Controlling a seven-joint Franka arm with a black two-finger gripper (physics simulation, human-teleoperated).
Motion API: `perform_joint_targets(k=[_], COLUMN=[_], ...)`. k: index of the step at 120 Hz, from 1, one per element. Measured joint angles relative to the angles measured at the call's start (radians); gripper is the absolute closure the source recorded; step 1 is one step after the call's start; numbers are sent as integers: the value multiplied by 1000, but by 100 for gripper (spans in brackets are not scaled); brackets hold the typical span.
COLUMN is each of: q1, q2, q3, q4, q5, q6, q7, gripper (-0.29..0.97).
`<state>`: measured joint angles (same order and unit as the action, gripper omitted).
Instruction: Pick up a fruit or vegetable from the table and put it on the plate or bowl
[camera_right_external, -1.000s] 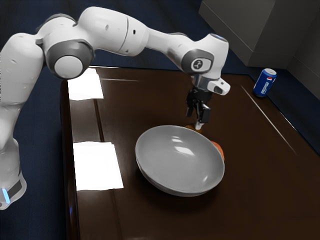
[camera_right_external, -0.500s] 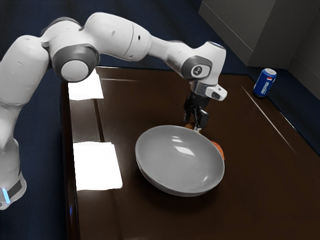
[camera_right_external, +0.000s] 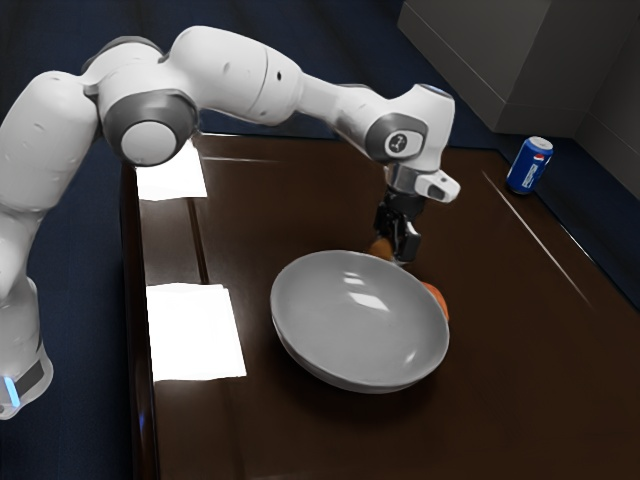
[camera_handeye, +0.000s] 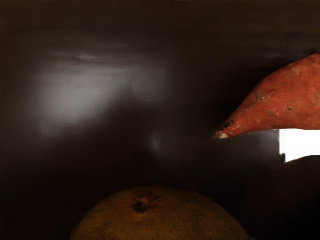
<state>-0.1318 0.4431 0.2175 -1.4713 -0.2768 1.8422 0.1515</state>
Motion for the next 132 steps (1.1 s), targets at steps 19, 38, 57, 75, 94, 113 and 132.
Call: perform_joint_targets(k=[19, 38, 57, 75, 94, 113, 132], q1=[-4, -120, -155, -195, -250, -327, -322], q2=[-121, -208, -303, -347, -353, -329, -326], q3=[24, 29, 47, 51, 44, 39, 37], q4=[1, -10, -194, -323, -304, -228, -224], q5=[4, 23, 38, 45, 65, 97, 89], q6=[-22, -58, -75, -90, -101, -103, -104], q7=[2, -1, -19, -41, -65, -82, -94], gripper=[38, 38, 39, 39, 40, 39, 19])
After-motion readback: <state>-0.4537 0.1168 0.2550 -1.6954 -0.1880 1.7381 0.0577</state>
